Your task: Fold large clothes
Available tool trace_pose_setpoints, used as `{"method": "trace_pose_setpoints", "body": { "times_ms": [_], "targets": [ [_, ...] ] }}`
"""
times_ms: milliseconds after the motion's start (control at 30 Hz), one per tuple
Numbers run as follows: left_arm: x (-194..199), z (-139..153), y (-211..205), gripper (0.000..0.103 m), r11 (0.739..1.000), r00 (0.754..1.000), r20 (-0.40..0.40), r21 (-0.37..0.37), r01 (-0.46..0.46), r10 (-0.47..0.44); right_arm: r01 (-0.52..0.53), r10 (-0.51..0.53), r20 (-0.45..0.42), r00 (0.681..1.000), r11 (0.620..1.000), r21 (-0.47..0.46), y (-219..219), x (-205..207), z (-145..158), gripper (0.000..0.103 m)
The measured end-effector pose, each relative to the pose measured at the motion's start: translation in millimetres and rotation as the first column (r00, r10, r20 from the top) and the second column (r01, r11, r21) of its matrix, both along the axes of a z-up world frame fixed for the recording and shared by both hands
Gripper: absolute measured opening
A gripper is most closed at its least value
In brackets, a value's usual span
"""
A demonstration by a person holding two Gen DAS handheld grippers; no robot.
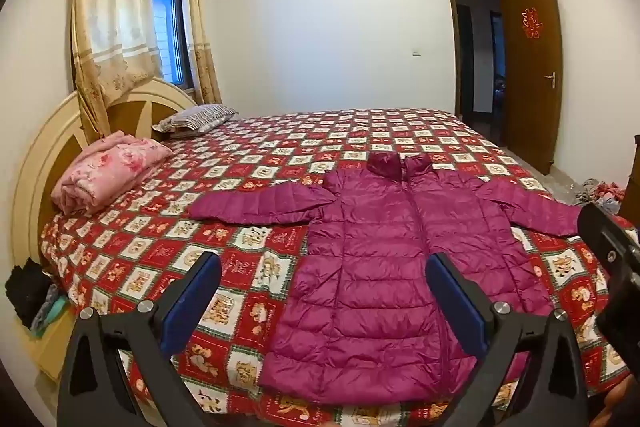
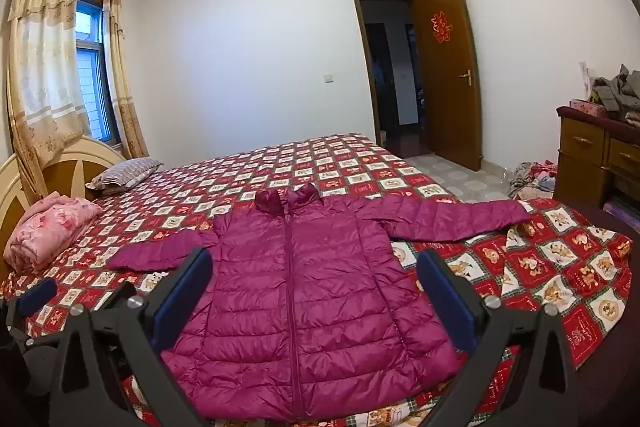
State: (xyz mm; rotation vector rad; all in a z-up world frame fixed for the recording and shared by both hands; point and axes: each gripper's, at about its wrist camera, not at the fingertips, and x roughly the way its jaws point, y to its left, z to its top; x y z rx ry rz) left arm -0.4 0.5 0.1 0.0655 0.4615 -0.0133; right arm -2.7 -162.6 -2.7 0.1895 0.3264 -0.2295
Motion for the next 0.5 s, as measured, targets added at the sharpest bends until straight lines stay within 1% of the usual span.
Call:
{"method": "trace_pose_setpoints", "body": {
  "times_ms": [67, 133, 233, 267, 333, 500],
  "targets": [
    [0.4, 0.2, 1.9, 0.102, 1.0, 1.0, 0.003, -0.004, 0.008, -0.008, -0.001, 0.001, -0.001, 1.0, 1.0, 0.0, 1.3, -0.3, -0.5, 0.103],
    [2.5, 0.1, 8.9, 0.102, 0.999, 1.0, -0.001, -0.024, 0.022, -0.022, 0.004, -0.004, -0.002, 1.0, 1.0, 0.003, 0.2, -2.0, -1.2, 0.103],
    [4.1, 6.5, 16.8, 0.102, 0.999, 1.0, -0.005, -0.02, 0.027, -0.027, 0.006, -0.006, -0.006, 1.0, 1.0, 0.011, -0.9, -1.4, -2.3, 0.103],
    [1.0, 8.2, 5.3, 0.102, 1.0, 1.0, 0.0, 0.012, 0.022, -0.022, 0.008, -0.008, -0.008, 1.0, 1.0, 0.011, -3.5, 0.7, -1.5, 0.103],
    [-5.4, -0.2, -6.8, 0.102, 0.999, 1.0, 0.018, 0.04, 0.014, -0.015, 0.012, -0.012, -0.011, 1.0, 1.0, 0.015, -3.9, 2.4, -3.7, 0.103],
    [-3.7, -4.3, -8.4, 0.102, 0.999, 1.0, 0.005, 0.034, 0.02, -0.02, 0.022, -0.022, -0.006, 1.0, 1.0, 0.015, -1.1, -1.2, -3.4, 0.103]
  ]
}}
